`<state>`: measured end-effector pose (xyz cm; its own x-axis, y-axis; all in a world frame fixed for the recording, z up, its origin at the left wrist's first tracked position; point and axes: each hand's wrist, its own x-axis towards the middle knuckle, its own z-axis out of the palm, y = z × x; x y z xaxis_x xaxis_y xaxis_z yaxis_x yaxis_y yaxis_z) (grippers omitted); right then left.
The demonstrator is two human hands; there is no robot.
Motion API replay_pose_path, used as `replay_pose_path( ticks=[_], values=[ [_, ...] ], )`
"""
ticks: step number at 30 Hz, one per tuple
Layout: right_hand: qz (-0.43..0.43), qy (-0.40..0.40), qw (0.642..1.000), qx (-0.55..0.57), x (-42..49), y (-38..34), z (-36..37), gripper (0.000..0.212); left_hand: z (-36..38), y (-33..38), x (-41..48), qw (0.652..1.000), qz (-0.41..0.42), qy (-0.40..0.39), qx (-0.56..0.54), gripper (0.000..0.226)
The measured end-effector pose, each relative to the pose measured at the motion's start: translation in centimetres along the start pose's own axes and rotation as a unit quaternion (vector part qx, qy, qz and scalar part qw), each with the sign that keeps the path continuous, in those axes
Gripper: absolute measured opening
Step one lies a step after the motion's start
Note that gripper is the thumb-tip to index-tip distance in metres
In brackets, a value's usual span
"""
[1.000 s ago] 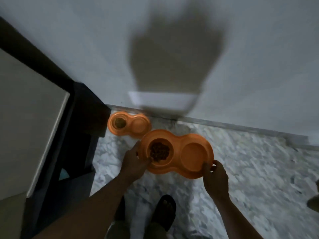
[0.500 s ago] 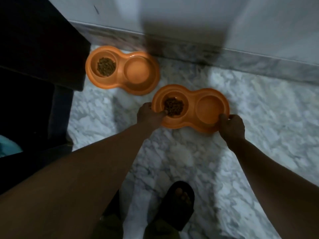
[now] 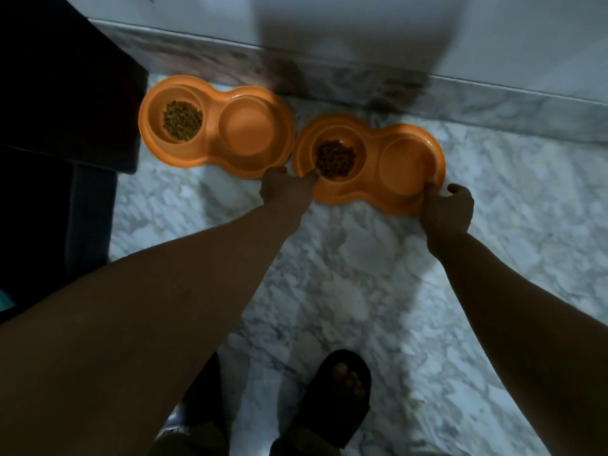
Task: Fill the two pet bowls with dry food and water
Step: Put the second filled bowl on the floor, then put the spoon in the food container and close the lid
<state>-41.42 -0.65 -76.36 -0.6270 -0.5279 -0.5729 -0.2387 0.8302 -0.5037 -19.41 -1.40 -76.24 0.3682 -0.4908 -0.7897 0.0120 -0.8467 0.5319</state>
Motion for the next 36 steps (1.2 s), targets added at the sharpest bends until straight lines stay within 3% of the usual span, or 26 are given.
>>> replay_pose_path(
  ticks=[3,10,18,26,29,32,36],
  values=[
    [0.014,0.002,0.999,0.044,1.0,-0.4,0.2,0.084,0.7,0.8,0.5,1.000,0.004,0.000,-0.019,0.086],
    [-0.001,-0.022,0.999,0.041,-0.8,-0.8,-0.7,0.070,-0.4,0.7,-0.5,0.999,-0.006,-0.040,0.002,0.084],
    [-0.069,-0.073,0.994,-0.048,-7.9,-3.4,-5.6,0.055,-5.5,3.0,-8.8,0.979,0.085,-0.049,0.177,0.071],
    [-0.114,-0.117,0.986,-0.035,-20.5,-16.2,-17.7,0.050,-13.6,15.9,-25.3,0.974,0.134,-0.017,0.179,0.064],
    [-0.129,-0.119,0.984,-0.002,-27.7,-21.7,-23.8,0.036,-17.3,20.9,-33.4,0.979,0.141,0.009,0.149,0.023],
    [-0.172,-0.119,0.978,0.001,-33.2,-25.8,-28.2,0.028,-20.4,24.7,-39.3,0.974,0.175,0.041,0.139,0.024],
    [-0.183,-0.125,0.975,-0.007,-41.0,-29.6,-34.2,0.048,-25.6,28.5,-48.1,0.971,0.192,0.048,0.130,0.048]
  ],
)
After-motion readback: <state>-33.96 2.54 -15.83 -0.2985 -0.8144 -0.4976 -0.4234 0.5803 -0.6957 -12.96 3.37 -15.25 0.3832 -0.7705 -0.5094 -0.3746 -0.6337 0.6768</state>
